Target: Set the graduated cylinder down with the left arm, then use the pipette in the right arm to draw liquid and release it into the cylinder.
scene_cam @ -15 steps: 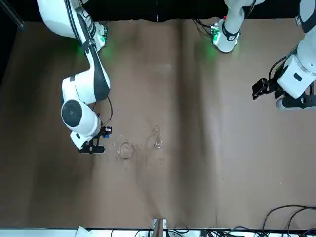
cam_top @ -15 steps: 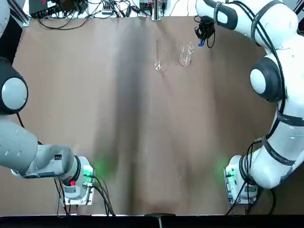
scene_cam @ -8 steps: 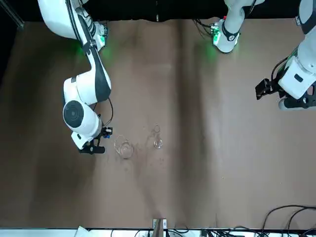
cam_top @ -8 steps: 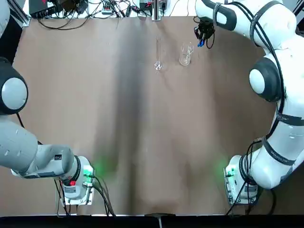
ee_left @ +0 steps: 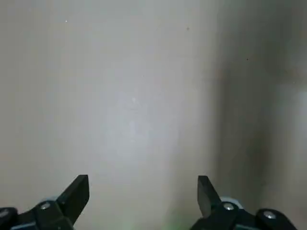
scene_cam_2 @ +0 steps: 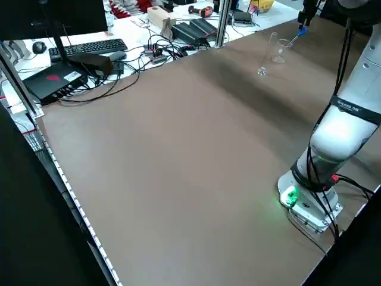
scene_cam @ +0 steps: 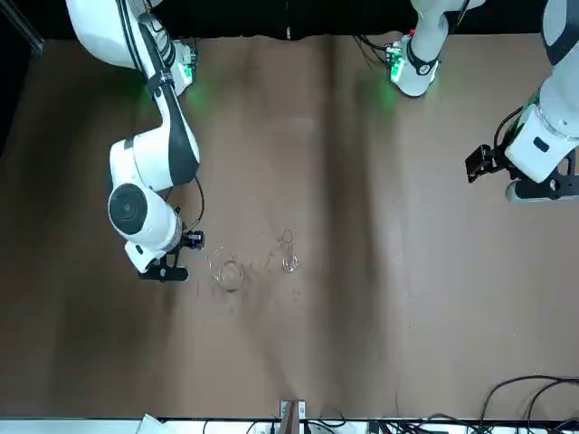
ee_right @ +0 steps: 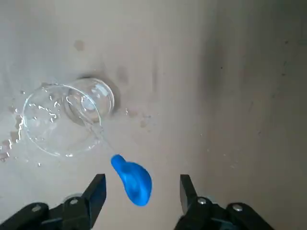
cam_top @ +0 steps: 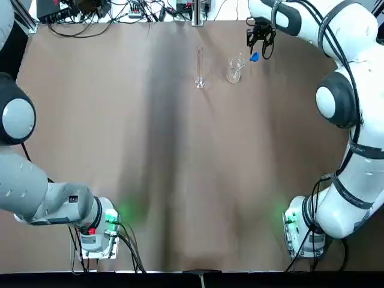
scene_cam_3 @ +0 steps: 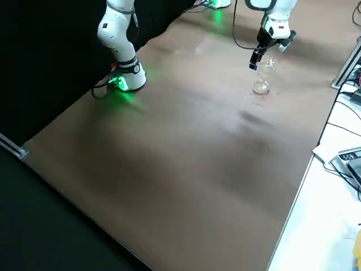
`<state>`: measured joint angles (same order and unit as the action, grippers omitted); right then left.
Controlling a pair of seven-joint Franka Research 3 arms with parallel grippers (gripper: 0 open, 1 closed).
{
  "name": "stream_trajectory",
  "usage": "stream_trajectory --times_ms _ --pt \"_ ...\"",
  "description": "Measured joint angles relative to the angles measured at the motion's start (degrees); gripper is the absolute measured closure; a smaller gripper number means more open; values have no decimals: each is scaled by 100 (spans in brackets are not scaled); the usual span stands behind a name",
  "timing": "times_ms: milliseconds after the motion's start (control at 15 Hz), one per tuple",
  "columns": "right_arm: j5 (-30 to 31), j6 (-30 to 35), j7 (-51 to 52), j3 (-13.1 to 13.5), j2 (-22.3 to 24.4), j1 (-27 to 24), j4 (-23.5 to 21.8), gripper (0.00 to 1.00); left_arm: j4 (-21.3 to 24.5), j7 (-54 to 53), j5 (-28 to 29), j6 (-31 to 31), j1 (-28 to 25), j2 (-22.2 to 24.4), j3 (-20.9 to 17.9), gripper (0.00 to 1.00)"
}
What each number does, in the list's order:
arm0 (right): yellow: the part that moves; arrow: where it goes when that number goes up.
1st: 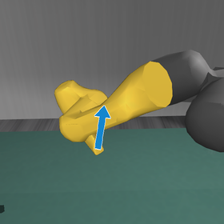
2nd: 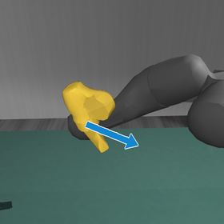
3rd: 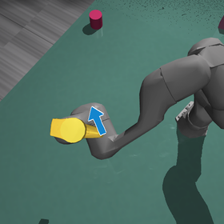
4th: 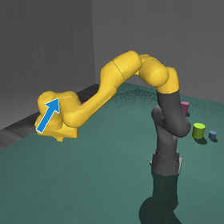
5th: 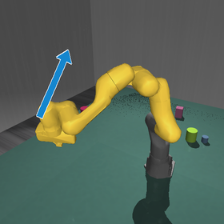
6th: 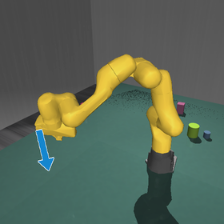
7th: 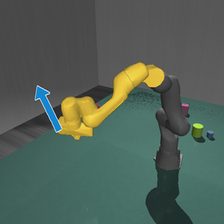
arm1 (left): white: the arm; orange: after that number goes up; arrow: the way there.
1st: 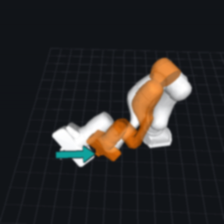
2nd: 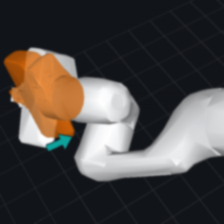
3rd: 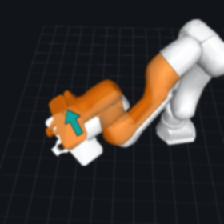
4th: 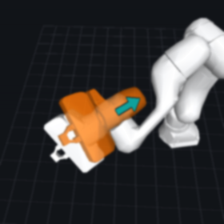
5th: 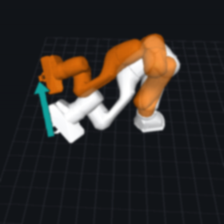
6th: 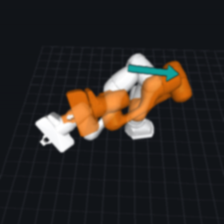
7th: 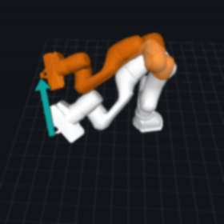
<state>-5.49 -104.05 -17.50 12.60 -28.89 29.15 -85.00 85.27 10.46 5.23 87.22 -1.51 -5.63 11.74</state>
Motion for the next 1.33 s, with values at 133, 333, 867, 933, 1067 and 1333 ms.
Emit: stream_trajectory --times_ms 133,333,867,933,1067,1333 --pt "-2 135 71 7 81 -37 95 30 -1 -3 0 6 2 0 0 0" --pt "-4 440 216 8 414 -123 191 29 -2 -4 0 8 1 0 -1 0" --pt "-194 1370 1444 20 1345 -732 199 24 -13 -10 0 34 12 0 6 0" --pt "-245 1461 1664 24 1470 -881 199 9 -15 -10 0 34 10 0 3 0" --pt "-251 1543 1716 19 1557 -903 199 0 -15 -8 0 34 10 0 1 0" --pt "-253 1720 1715 -2 1720 -892 155 0 -17 -5 0 34 -6 0 -3 0"
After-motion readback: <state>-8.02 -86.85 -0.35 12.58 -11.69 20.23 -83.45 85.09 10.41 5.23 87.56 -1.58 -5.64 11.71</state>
